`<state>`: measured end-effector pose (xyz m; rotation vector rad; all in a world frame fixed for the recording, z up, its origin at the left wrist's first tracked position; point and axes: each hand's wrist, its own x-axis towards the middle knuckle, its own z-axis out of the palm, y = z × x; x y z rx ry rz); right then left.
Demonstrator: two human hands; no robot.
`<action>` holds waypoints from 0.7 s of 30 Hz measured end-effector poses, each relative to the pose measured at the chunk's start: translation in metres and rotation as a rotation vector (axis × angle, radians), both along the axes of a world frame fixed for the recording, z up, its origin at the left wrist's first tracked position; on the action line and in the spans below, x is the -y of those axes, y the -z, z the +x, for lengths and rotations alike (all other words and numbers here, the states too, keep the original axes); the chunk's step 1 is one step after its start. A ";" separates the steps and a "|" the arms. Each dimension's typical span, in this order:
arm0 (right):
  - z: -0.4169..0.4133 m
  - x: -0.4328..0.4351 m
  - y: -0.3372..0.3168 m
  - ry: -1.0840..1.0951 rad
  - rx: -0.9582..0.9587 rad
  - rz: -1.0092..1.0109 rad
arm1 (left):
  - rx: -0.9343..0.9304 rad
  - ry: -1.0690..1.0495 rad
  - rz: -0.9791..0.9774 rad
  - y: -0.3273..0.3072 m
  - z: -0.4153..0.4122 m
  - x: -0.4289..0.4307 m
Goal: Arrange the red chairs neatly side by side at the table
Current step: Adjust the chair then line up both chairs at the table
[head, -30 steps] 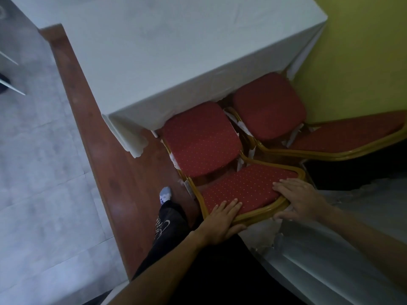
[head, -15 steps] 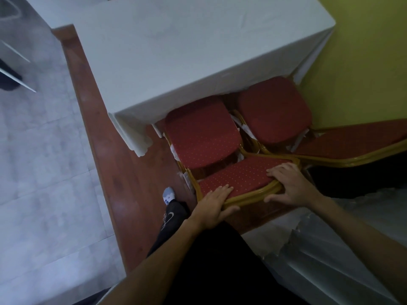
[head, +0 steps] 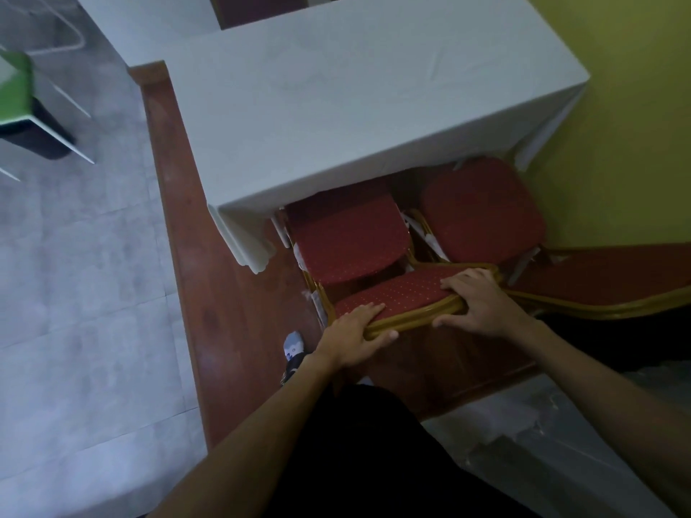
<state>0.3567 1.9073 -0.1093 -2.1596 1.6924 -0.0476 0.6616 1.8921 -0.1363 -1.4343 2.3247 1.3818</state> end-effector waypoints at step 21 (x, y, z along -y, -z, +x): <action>0.025 0.054 -0.006 -0.055 -0.051 0.102 | 0.141 -0.111 -0.097 -0.020 0.009 0.032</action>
